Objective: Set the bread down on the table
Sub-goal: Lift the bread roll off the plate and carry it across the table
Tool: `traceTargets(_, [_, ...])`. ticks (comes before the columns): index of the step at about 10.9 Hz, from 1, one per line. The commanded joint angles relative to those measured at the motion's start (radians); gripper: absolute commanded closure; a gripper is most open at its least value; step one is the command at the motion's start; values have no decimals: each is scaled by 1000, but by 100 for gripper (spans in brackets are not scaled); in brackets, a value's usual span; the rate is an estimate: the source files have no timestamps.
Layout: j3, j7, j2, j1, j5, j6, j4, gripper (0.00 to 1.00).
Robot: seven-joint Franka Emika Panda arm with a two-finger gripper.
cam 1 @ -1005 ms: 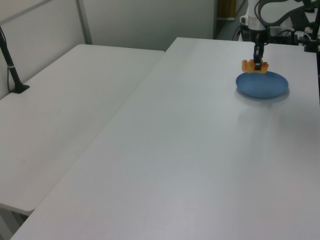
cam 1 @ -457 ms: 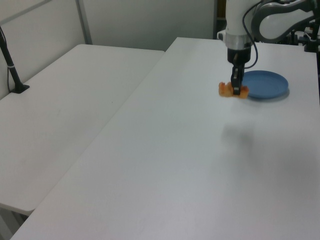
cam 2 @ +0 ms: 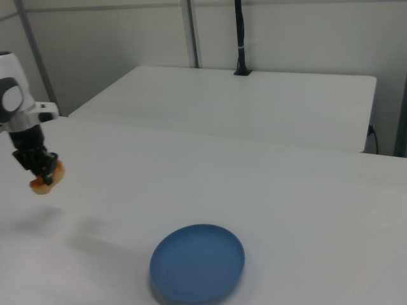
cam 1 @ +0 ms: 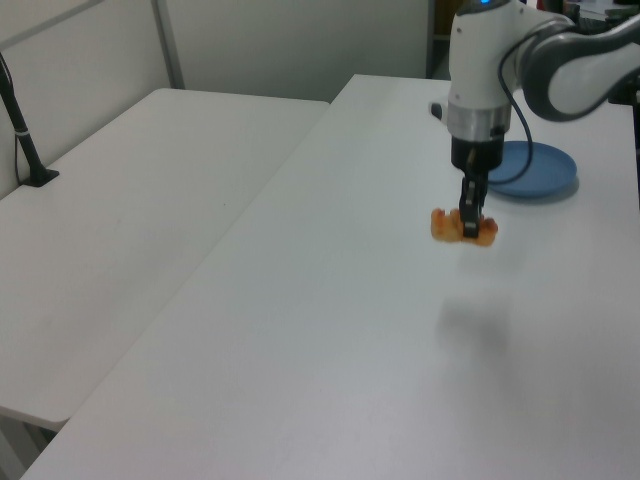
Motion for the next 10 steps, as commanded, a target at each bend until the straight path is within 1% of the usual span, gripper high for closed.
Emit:
traceTargets(1, [60,129,-2,68,14,81,-54,76])
traceTargets(2, [83,151,11,84,14,85,-57,76])
traceTargets(3, [90,174,22,101,14,101,-56,76])
traceTargets(4, [90,200,37,125,14,121,-56,76])
traceTargets(5, [90,229,73,151,14,155,-56,76])
traceTargets(7, [90,315,114,181,13,219,-57,75])
traceTargets(9, [90,363,131,236,10,250,-57,75])
traceTargets(10, [90,387,143,254,-2,259,-54,75])
